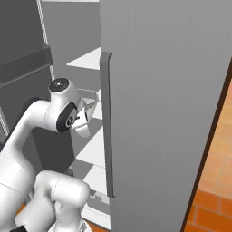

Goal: Take the meat container that has the fish and place it on the second highest rack of the freezer. Then take the vegetable container that has the sweet potato and squash and place it on the highest rack of the freezer.

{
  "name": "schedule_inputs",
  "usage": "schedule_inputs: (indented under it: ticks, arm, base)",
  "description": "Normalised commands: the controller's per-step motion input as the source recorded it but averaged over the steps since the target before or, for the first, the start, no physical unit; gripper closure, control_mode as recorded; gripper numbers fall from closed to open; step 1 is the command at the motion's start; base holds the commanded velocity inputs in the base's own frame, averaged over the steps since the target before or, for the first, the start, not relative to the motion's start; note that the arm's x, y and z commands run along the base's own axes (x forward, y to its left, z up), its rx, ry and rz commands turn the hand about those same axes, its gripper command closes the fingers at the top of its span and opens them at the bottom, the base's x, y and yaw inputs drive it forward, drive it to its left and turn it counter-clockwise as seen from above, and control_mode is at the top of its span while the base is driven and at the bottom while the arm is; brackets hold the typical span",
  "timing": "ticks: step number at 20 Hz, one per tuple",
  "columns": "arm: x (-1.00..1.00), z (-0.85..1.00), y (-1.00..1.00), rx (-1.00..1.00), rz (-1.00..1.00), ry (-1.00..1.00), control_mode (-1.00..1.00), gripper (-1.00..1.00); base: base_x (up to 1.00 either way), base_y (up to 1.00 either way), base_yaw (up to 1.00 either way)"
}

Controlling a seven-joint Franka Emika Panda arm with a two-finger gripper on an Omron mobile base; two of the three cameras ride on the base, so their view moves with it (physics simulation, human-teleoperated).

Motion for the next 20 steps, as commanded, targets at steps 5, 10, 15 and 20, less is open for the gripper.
schedule_inputs:
  ticks: [5,10,15,20]
  arm:
    - [0.85,-0.16,0.05,0.03,-0.03,0.03,-1.00,1.00]
    - [0.86,-0.33,0.13,-0.02,-0.05,0.01,-1.00,1.00]
    - [0.75,-0.43,0.02,0.00,-0.04,0.01,-1.00,1.00]
    - [1.00,-0.05,0.02,0.00,-0.06,0.00,-1.00,1.00]
  base:
    - [0.00,0.00,0.00]
    - [0.00,0.00,0.00]
    - [0.00,0.00,0.00]
    - [0.00,0.00,0.00]
